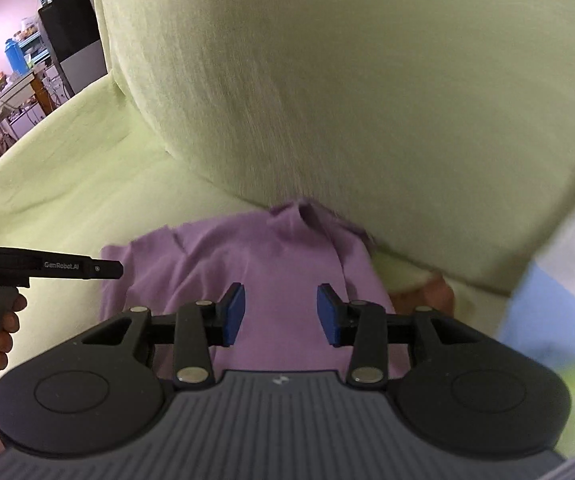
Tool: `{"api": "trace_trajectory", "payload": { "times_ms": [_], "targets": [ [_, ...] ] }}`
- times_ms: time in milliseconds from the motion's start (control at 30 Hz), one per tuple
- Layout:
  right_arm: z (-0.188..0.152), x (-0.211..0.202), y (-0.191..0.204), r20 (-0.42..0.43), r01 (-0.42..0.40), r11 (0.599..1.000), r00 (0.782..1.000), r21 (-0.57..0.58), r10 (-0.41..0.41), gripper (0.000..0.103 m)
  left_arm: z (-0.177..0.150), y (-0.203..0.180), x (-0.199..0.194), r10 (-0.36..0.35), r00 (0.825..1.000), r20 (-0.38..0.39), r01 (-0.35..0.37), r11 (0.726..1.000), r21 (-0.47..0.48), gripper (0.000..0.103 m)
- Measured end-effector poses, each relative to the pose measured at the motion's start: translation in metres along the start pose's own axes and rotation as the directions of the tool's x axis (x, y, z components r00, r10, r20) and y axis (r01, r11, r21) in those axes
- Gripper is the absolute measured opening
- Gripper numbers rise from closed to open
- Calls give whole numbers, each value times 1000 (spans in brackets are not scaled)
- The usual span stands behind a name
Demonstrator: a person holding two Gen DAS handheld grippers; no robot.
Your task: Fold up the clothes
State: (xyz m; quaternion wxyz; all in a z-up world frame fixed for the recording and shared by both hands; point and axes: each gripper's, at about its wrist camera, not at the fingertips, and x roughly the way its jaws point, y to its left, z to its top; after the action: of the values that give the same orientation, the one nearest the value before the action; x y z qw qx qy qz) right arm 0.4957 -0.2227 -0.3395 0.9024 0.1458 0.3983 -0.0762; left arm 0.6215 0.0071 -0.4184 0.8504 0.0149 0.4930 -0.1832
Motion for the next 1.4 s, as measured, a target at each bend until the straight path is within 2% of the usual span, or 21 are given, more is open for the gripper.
{"api": "trace_trajectory", "payload": {
  "times_ms": [133, 233, 367, 400, 433, 533, 633, 667, 733, 800, 900, 1000, 1033, 1067, 1133, 1200, 1233, 1267, 1300, 1333, 1400],
  "targets": [
    [-1, 10, 0, 12, 41, 998, 999, -37, -41, 36, 9, 5, 15, 7, 1000, 9, -7, 998, 54, 31],
    [0, 9, -3, 4, 39, 999, 999, 15, -39, 38, 13, 4, 24, -4, 1000, 16, 2, 993, 116, 38],
    [-6, 9, 3, -11, 34, 997, 999, 62, -33, 43, 17, -1, 30, -57, 998, -7, 57, 981, 187, 37],
    [-8, 9, 6, -17, 32, 997, 999, 68, -31, 43, 17, -2, 32, -71, 997, -22, 74, 975, 208, 32],
    [-12, 9, 11, -28, 33, 997, 999, 69, -31, 43, 16, -5, 32, -78, 996, -34, 84, 968, 237, 0],
    [-20, 6, 20, -34, 35, 997, 999, 66, -32, 43, 12, -11, 14, -153, 988, -7, 149, 947, 286, 0],
    [-27, -4, 19, -9, 28, 996, 1000, 84, -27, 42, 2, -16, -30, -328, 945, 0, 316, 910, 270, 0],
    [-26, -9, 17, 6, 8, 994, 1000, 111, -9, 42, 1, -17, -36, -357, 934, -8, 346, 900, 265, 0],
    [-33, -20, 21, 26, -33, 989, 999, 147, 29, 42, -2, -22, -51, -400, 916, -37, 395, 881, 259, 0],
    [-45, -34, 33, 32, -55, 990, 998, 130, 52, 42, 2, -25, -59, -433, 899, -70, 436, 867, 242, 0],
    [-74, -44, 68, 10, -55, 996, 998, 75, 55, 42, 18, -28, -58, -463, 877, -129, 481, 849, 218, 0],
    [-88, -32, 110, 71, -29, 999, 997, 28, 27, 43, 31, -37, -67, -500, 845, -187, 532, 816, 224, 0],
    [-87, -26, 121, 127, 2, 1000, 992, 25, -5, 51, 33, -42, -75, -524, 826, -208, 562, 798, 218, 0],
    [-87, -20, 131, 182, 34, 999, 983, 23, -38, 64, 35, -43, -77, -537, 814, -220, 577, 788, 214, 0],
    [-84, -9, 148, 277, 83, 996, 957, 37, -90, 77, 43, -48, -88, -579, 771, -265, 630, 752, 191, 0],
    [-79, -3, 149, 327, 77, 993, 940, 84, -101, 79, 48, -48, -91, -612, 734, -294, 671, 721, 175, 0],
    [-77, 0, 146, 341, 60, 993, 936, 98, -90, 77, 47, -50, -95, -637, 703, -315, 702, 694, 162, 0],
    [-76, 2, 142, 349, 36, 994, 934, 104, -70, 41, 45, -53, -98, -641, 693, -330, 710, 686, 160, 0],
    [-75, 1, 136, 342, 30, 994, 937, 110, -66, 13, 43, -57, -100, -642, 686, -344, 716, 680, 158, 0],
    [-75, -2, 130, 324, 38, 993, 943, 114, -73, 1, 40, -60, -102, -643, 677, -358, 722, 674, 157, 0],
    [-80, -21, 110, 326, 20, 986, 943, 163, -73, 1, 35, -62, -109, -640, 683, -352, 716, 681, 153, 4]
  ]
}}
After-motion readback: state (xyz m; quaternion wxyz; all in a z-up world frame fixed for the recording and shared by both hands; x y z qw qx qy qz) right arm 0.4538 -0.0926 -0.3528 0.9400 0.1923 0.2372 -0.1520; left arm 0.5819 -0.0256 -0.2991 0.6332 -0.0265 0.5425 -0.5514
